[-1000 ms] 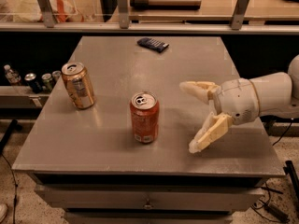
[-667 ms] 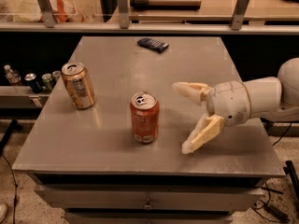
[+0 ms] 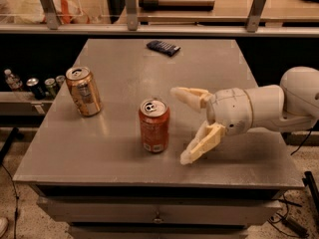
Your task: Move coke can near rxbar blueberry
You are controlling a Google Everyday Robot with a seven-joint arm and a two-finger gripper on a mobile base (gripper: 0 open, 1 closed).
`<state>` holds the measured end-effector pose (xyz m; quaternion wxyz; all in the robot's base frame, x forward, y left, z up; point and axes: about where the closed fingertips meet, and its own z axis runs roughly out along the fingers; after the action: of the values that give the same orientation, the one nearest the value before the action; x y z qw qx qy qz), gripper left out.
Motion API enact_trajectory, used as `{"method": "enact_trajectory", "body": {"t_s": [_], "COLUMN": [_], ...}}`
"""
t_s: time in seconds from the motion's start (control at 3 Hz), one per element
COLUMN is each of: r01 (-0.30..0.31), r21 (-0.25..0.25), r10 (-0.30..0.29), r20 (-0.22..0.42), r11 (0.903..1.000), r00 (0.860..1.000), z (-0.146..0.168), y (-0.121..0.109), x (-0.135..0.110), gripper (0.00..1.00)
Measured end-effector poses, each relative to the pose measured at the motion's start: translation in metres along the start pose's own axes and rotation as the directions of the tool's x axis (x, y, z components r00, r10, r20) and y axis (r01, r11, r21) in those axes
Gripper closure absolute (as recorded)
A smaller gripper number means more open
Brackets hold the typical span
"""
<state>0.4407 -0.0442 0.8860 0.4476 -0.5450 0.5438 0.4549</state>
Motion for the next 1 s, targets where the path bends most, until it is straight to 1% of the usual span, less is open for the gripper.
{"method": "enact_trajectory", "body": {"t_s": [0.67, 1.0], "r01": [-0.011, -0.023], "r21": [-0.034, -0.030], "r10": [0.012, 0.024], "r20": [0.039, 0.036], "r11": [0.9994, 0.9993], "r00": [0.999, 0.999], "z": [0.024, 0.032], "y": [0.004, 0.005], "x": [-0.003, 0.001], "gripper": [0.00, 0.00]}}
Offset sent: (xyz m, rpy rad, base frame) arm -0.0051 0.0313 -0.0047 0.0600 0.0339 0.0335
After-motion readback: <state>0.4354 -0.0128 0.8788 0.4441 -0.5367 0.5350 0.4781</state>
